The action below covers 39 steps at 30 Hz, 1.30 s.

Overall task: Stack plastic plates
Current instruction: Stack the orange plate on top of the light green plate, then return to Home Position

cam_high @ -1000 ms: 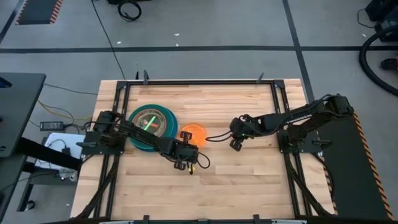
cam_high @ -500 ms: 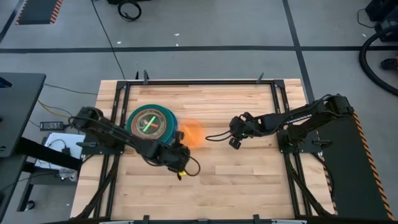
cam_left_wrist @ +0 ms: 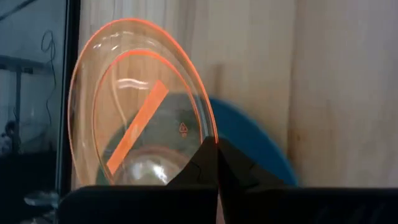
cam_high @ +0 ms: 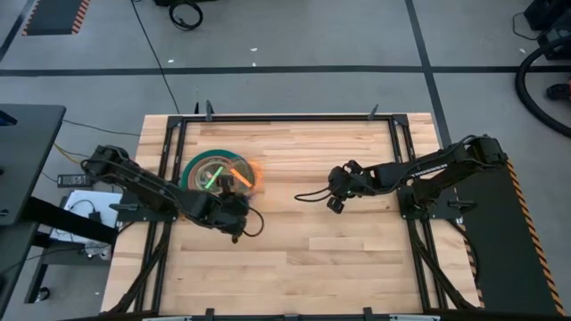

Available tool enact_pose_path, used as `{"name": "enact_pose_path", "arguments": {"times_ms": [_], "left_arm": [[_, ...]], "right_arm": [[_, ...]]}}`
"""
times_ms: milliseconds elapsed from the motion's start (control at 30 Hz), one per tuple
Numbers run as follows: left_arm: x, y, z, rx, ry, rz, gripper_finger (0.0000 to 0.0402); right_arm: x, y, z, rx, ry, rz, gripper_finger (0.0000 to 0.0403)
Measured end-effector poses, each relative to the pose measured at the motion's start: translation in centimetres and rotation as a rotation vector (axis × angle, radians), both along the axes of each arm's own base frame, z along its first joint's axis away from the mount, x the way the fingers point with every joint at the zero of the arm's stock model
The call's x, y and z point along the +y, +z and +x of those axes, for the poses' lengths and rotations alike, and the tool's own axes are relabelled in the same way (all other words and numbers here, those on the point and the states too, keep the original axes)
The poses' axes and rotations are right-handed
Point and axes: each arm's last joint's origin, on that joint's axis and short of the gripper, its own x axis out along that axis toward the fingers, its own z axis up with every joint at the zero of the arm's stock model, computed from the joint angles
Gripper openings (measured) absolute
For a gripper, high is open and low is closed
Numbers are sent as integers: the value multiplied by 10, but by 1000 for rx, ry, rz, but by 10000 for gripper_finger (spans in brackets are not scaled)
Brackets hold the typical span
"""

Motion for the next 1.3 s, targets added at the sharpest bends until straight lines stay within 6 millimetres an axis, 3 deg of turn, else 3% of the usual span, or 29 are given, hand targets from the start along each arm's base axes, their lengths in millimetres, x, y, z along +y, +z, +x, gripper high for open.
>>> {"name": "enact_pose_path", "arguments": {"times_ms": [233, 700, 1067, 1300], "left_arm": [[19, -12, -35, -17, 108, -80, 1], [27, -18, -54, 13, 274, -133, 5], [26, -15, -57, -28, 299, -119, 149], [23, 6, -69, -187, 257, -77, 170]], "right_arm": [[0, 1, 2, -19, 9, -6, 100], [0, 2, 3, -36, 23, -15, 100], [0, 3, 4, -25, 53, -41, 100], [-1, 3, 3, -14, 59, -96, 100]]}}
